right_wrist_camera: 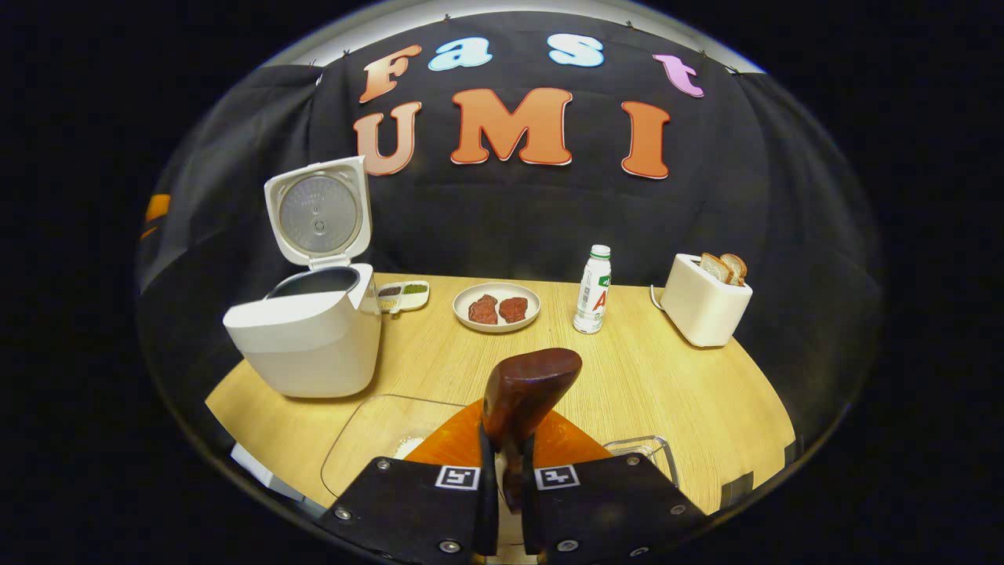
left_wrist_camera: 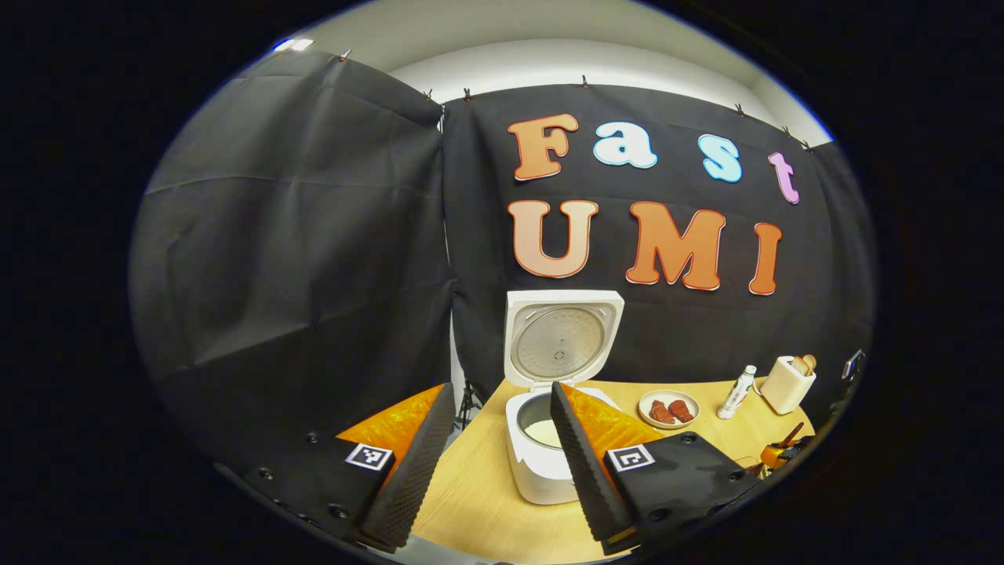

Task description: Close the left gripper, press the button to open the rice cooker; take a wooden spoon from the chopstick holder with the right hand, scoop a spoonful of rice and pour it into the rice cooker, then put the wooden spoon back into the chopstick holder.

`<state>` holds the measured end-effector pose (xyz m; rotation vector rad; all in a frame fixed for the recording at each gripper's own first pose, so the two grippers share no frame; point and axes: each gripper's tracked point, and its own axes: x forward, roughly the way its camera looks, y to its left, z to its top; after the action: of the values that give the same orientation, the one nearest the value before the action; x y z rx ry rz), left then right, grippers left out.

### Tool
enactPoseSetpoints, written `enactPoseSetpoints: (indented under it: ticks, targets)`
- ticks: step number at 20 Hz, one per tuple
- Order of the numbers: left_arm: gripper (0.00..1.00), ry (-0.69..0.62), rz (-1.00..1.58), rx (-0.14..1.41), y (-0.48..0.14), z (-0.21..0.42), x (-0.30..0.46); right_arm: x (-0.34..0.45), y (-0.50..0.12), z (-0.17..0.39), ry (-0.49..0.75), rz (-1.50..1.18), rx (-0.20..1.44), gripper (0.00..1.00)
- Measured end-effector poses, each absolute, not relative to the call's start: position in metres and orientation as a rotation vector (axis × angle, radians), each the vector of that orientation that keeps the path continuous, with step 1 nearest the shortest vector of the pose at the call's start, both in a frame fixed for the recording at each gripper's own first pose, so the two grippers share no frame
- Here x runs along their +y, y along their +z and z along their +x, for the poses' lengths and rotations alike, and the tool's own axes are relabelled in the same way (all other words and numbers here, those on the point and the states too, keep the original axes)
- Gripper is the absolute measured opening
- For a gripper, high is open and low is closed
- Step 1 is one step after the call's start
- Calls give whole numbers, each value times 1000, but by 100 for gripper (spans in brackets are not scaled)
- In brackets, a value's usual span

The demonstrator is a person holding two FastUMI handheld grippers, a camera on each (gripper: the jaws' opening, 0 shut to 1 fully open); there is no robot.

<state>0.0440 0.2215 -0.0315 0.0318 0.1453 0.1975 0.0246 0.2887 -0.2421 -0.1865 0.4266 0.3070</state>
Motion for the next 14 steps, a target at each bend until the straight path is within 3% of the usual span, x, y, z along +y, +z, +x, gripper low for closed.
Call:
enactPoseSetpoints:
  ticks: [1,2,6,14]
  targets:
    - [84,210,36,147,-31,45,225,289,-248,22,304,-224,427,7]
    - [85,216,38,148,-31,44,228,290,-254,19,295,-261,426,11]
    - [84,225,17,158,-35,44,232,290,-270,9,249,-279,439,8]
    - [87,227,4,193,-53,45,234,312,-287,0,248,150,567,6]
